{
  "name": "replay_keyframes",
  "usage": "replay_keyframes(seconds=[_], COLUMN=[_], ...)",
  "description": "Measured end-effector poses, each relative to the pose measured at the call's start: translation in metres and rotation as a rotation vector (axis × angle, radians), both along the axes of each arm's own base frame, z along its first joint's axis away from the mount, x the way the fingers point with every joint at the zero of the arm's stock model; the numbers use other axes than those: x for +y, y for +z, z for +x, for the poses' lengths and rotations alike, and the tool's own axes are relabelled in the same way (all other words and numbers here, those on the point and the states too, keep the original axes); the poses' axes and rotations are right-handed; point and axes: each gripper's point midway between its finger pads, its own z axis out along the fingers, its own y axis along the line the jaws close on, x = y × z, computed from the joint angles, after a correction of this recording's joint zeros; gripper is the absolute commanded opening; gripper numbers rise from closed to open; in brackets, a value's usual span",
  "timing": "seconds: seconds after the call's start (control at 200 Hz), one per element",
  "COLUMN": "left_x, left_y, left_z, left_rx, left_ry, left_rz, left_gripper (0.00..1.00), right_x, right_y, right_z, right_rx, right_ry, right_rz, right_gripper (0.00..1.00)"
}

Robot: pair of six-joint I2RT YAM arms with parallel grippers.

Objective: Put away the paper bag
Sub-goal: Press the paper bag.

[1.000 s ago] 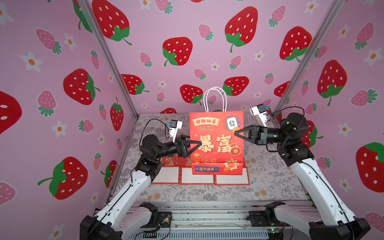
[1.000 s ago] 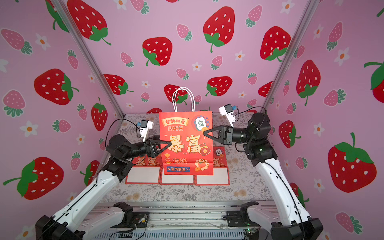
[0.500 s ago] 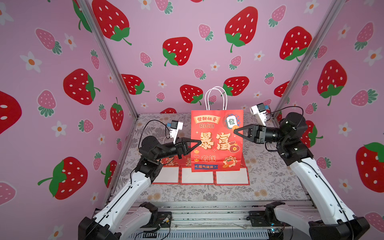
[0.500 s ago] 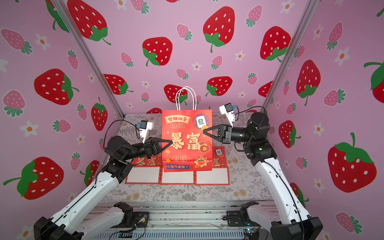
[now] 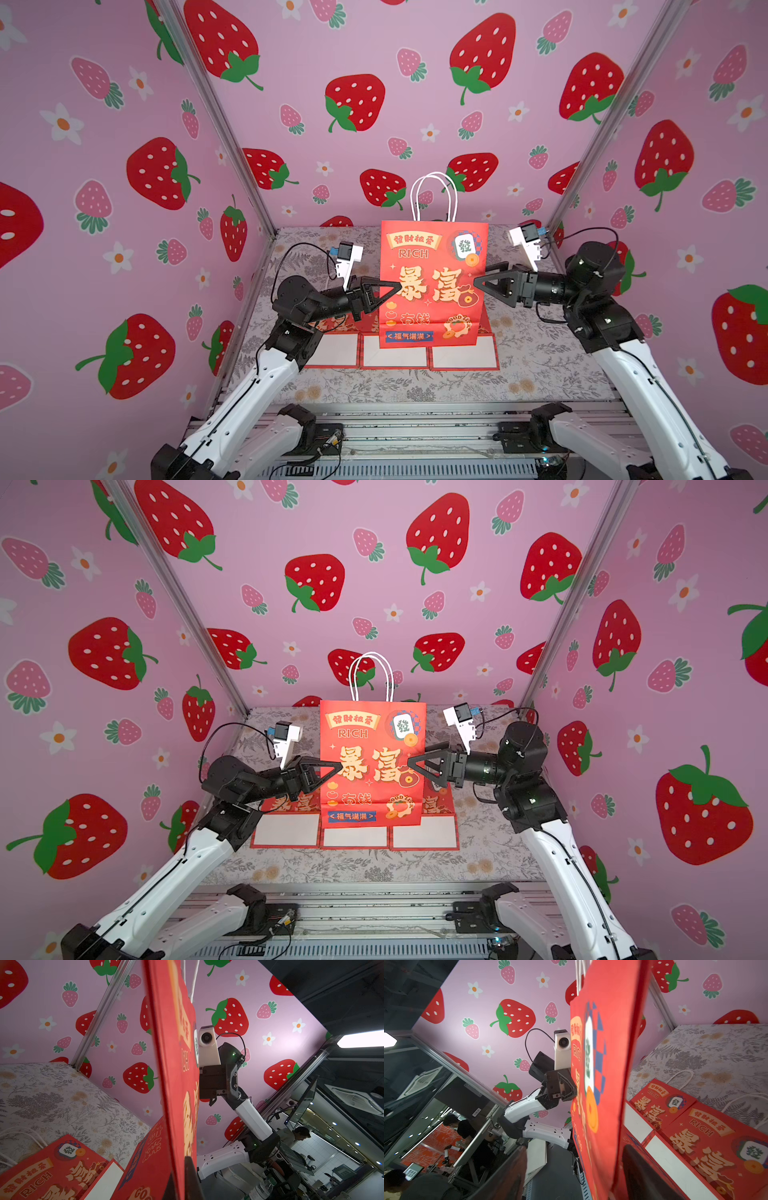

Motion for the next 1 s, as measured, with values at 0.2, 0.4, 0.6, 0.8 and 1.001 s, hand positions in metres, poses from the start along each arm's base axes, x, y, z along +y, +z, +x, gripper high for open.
replay_keyframes(seconds=[0.2, 0.4, 0.6, 0.8, 1.001], left_x=[0.002, 0.002, 0.002, 0.002, 0.0], left_y=[0.004, 0.008, 0.012, 0.012, 0.009], left_z=[-0.003, -0.004, -0.003, 0.0, 0.004], left_rx=[-0.001, 0.015, 0.021, 0.028, 0.048], left_ry=[-0.001, -0.007, -0.004, 0.0, -0.001], left_rz=[-0.009, -0.025, -0.044, -0.051, -0.049], left_gripper=[0.0, 0.0, 0.0, 0.0, 0.0], right_x=[0.0, 0.016, 0.027, 0.031, 0.029], right_y=[-0.015, -0.028, -0.032, -0.026, -0.019], right_z=[0.004, 0.006, 0.009, 0.006, 0.0], right_rx=[0.014, 0.03, 0.016, -0.025, -0.044], right_ry=[-0.024, 0.027, 0.053, 0.058, 0.056], right_rz=[-0.022, -0.045, -0.051, -0.039, -0.027], right_gripper=[0.77, 0.77, 0.63, 0.3, 0.06])
